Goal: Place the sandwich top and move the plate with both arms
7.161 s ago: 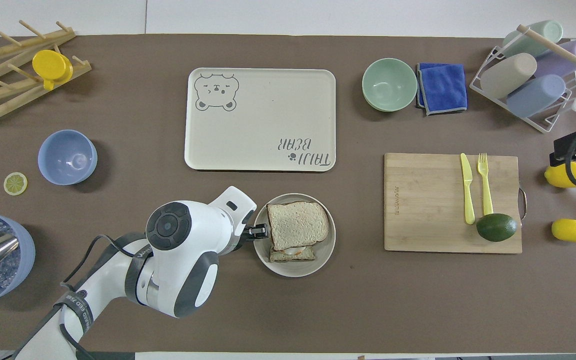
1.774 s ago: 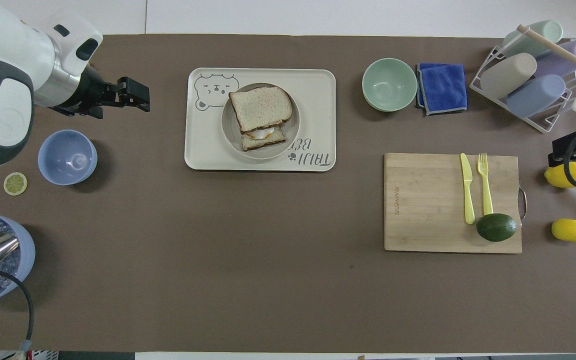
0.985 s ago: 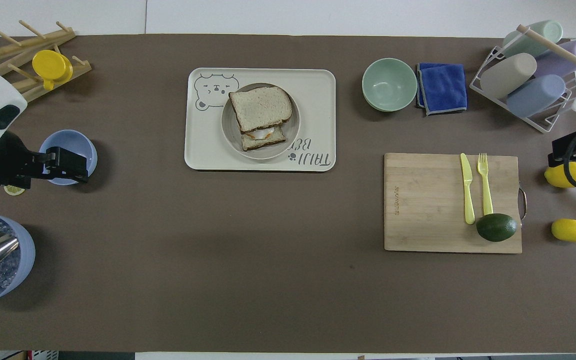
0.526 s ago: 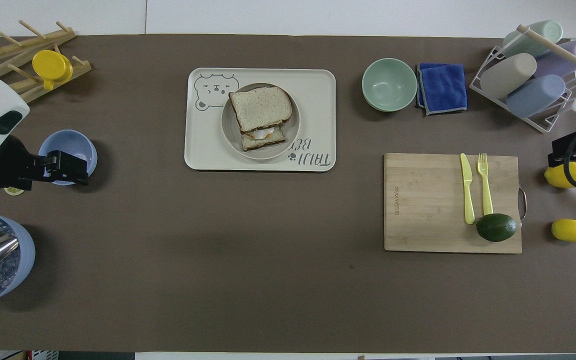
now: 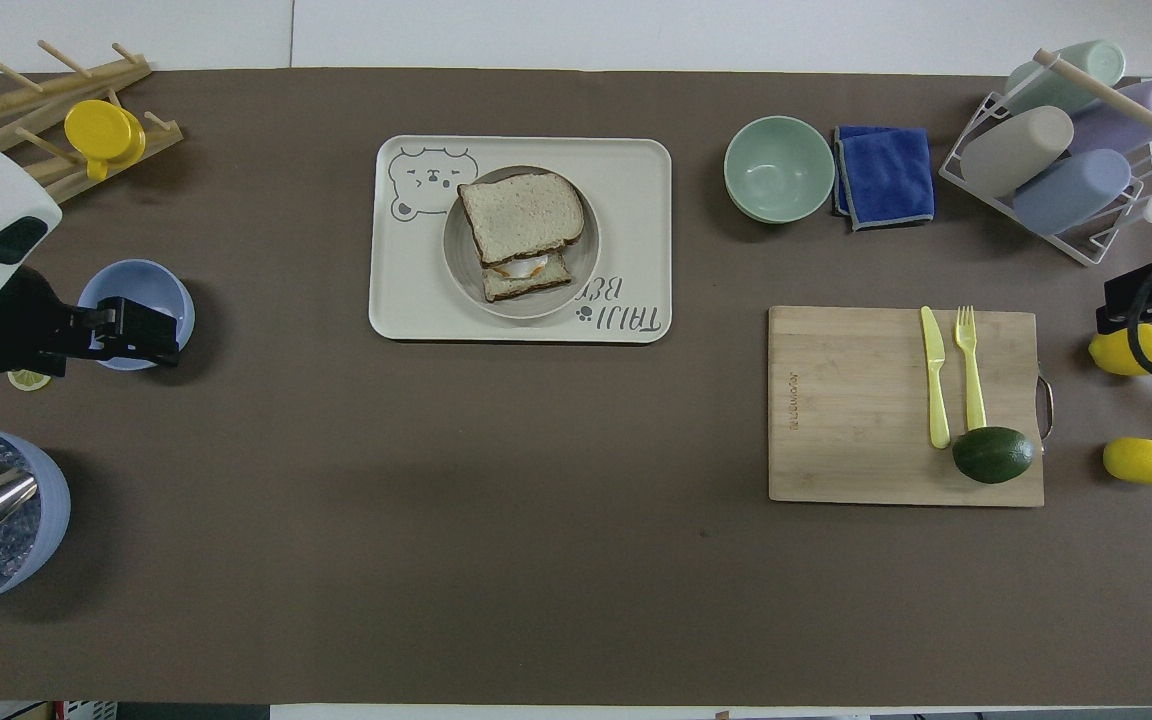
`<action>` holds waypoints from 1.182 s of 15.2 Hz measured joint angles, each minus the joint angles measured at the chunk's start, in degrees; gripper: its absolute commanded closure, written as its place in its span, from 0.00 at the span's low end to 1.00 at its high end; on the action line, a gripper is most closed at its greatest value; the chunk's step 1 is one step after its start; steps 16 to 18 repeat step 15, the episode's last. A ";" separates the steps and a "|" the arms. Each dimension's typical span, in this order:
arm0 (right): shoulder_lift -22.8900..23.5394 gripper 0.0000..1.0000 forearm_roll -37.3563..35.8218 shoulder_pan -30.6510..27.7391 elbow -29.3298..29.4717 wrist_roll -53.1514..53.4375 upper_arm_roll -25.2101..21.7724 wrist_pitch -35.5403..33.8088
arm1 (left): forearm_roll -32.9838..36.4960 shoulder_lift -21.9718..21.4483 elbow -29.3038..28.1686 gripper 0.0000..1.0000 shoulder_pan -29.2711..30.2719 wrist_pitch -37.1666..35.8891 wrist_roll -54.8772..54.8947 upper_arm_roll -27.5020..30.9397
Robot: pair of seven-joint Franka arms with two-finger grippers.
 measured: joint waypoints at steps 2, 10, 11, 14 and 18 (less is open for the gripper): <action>0.00 0.00 0.00 0.00 0.00 0.00 0.00 0.00 | 0.00 0.01 0.09 0.00 0.99 -0.03 0.58 -0.70; 0.00 0.00 0.00 0.00 0.00 0.00 0.00 0.00 | 0.00 1.20 0.47 0.00 1.05 0.07 0.68 -1.66; 0.00 0.00 0.00 0.00 0.00 0.00 0.00 0.00 | 0.00 1.26 0.89 0.00 1.05 -0.21 0.69 -1.66; 0.00 0.00 0.00 0.00 0.00 0.00 0.00 0.00 | 0.00 1.26 2.29 0.00 1.08 -1.19 0.70 -1.60; 0.00 0.00 0.00 0.00 0.00 0.00 0.00 0.00 | 0.00 1.26 2.46 0.00 1.08 -1.31 0.70 -1.60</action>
